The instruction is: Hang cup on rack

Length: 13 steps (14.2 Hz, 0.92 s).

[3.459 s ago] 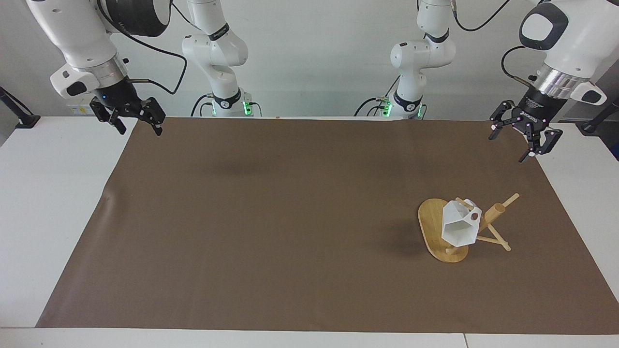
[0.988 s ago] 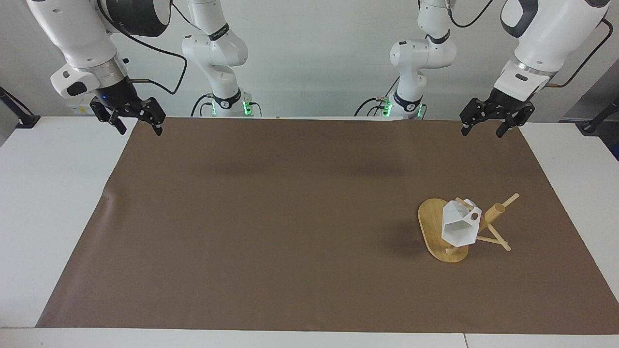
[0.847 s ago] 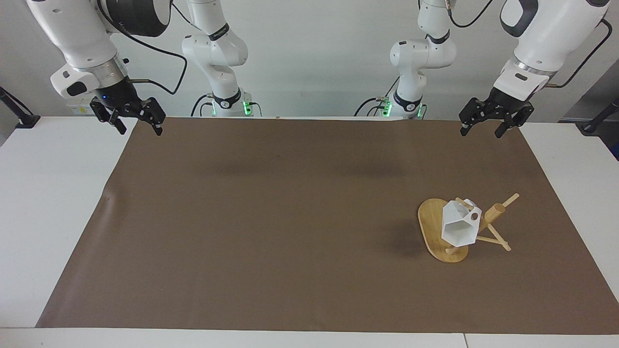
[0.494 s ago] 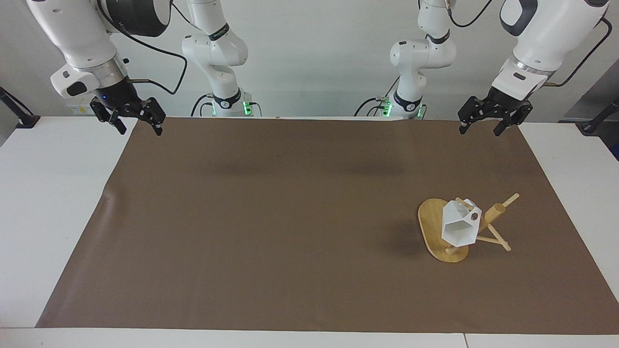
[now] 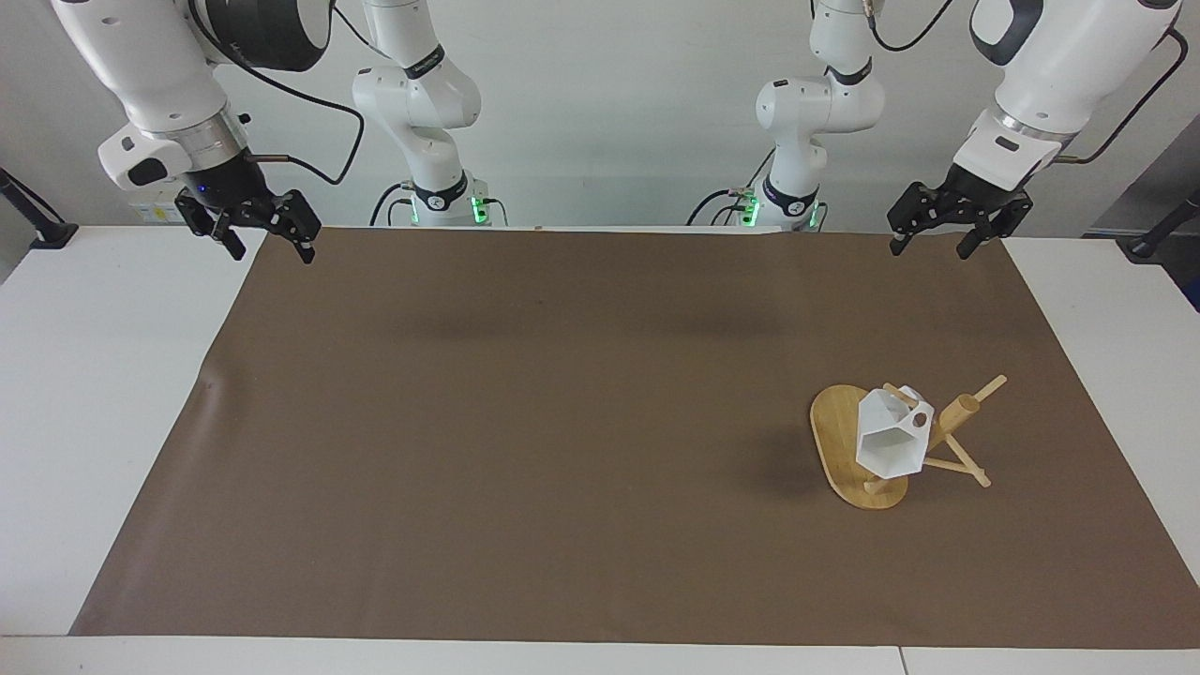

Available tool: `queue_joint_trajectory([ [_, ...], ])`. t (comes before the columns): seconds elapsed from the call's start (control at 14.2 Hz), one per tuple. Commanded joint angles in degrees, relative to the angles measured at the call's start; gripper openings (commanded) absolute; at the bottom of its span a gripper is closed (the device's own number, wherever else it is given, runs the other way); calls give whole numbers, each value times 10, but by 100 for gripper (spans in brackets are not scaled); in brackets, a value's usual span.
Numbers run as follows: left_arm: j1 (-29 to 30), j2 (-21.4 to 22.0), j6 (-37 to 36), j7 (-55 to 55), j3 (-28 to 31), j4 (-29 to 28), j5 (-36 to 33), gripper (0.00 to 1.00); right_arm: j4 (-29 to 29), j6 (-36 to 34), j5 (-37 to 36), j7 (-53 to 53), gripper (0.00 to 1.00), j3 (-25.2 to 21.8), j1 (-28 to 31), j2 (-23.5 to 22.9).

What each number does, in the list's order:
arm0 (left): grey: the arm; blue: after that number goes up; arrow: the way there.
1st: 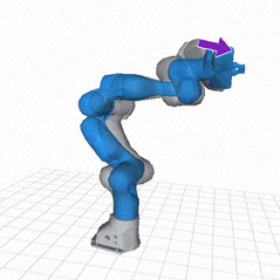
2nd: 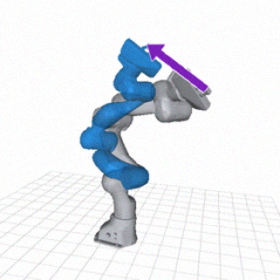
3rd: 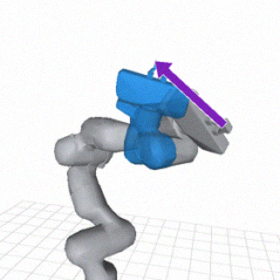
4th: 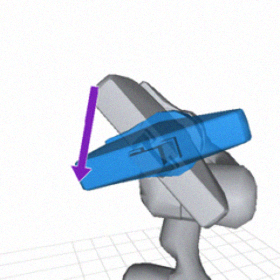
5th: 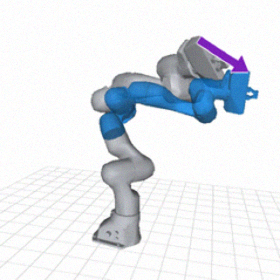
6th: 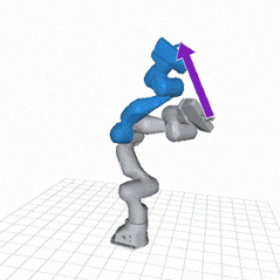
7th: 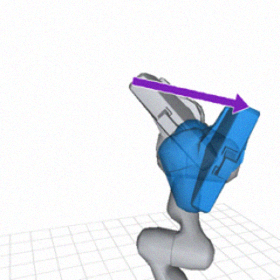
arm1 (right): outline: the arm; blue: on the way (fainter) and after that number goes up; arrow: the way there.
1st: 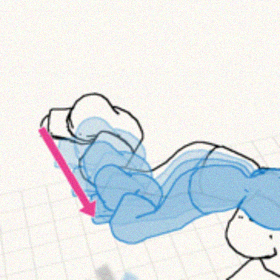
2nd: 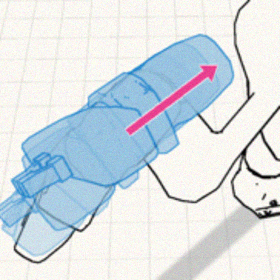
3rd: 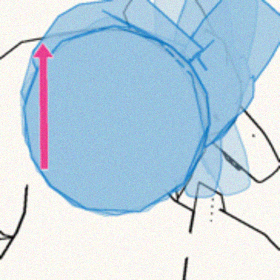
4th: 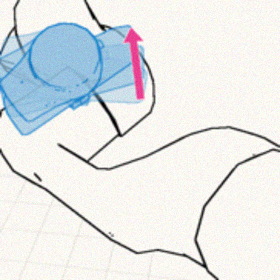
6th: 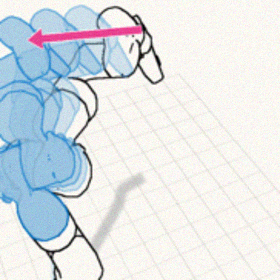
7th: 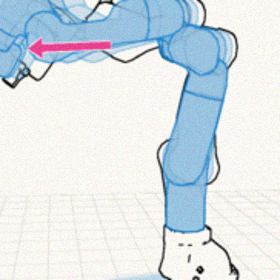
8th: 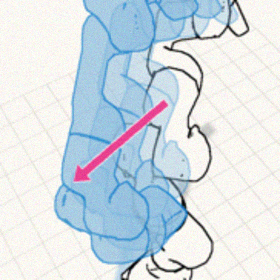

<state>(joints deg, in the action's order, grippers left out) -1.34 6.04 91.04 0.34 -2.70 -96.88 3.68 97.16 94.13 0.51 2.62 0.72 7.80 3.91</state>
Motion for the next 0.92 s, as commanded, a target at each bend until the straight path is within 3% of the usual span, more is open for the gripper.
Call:
queue_joint_trajectory([
  [0.0,-7,5,-16,7,4,5,-17,100,4,-1,0,-14,100,0,-1,7],
  [0.85,-5,5,-8,6,4,2,-24,100,4,-4,0,-9,100,2,-1,7],
])
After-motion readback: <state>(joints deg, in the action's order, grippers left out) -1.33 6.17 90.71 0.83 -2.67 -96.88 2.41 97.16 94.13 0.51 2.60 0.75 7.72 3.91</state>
